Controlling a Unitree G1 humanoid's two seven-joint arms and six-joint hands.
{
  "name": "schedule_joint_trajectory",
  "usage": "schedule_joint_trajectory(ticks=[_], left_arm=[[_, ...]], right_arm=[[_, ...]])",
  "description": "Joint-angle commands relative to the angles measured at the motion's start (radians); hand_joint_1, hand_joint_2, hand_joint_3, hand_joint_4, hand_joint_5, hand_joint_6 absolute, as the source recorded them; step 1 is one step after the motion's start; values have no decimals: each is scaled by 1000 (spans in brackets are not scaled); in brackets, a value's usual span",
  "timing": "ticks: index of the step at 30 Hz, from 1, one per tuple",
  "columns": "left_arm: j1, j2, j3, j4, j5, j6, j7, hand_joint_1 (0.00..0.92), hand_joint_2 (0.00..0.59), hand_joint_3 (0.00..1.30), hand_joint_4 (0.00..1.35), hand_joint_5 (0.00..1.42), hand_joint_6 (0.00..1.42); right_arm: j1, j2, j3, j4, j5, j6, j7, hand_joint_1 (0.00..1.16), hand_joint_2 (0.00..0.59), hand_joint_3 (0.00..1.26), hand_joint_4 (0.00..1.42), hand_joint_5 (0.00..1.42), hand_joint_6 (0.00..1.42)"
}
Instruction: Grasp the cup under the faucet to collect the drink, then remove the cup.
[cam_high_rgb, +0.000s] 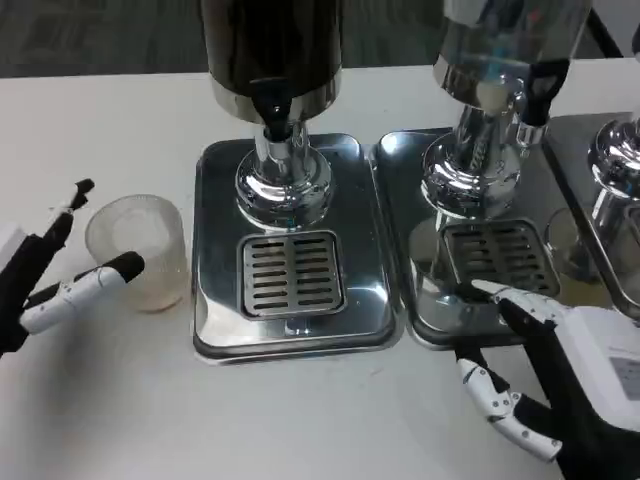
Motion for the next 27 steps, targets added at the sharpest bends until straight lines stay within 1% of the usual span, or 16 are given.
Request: schedule_joint_trajectory(ticks=[1,8,11,18,22,27], left_arm=[[-31,20,-33,54,39,-8,41,0,0,0,0,0,159],[-55,29,-63,110,70,-26,93,0,0,0,0,0,178],[-65,33,-89,122,110,-36,148,0,0,0,0,4,192],[-114,17,-126,178,123,-39,180,0,0,0,0,36,220],[-146,4,-146,220,125,-36,206,0,0,0,0,82,241],[-188,-7,-182,280,136,-31,228,0,0,0,0,89,247]], right_arm=[[0,6,0,-22,-1,9,11,278,435,294,271,257,278],[4,8,5,-30,-2,14,20,279,435,309,271,260,284],[1,7,7,-31,0,17,26,279,435,313,274,261,285],[6,8,9,-58,4,16,44,279,435,325,280,262,327],[8,15,18,-87,3,16,53,279,435,336,280,271,334],[2,19,20,-103,7,18,67,279,435,338,280,272,336]])
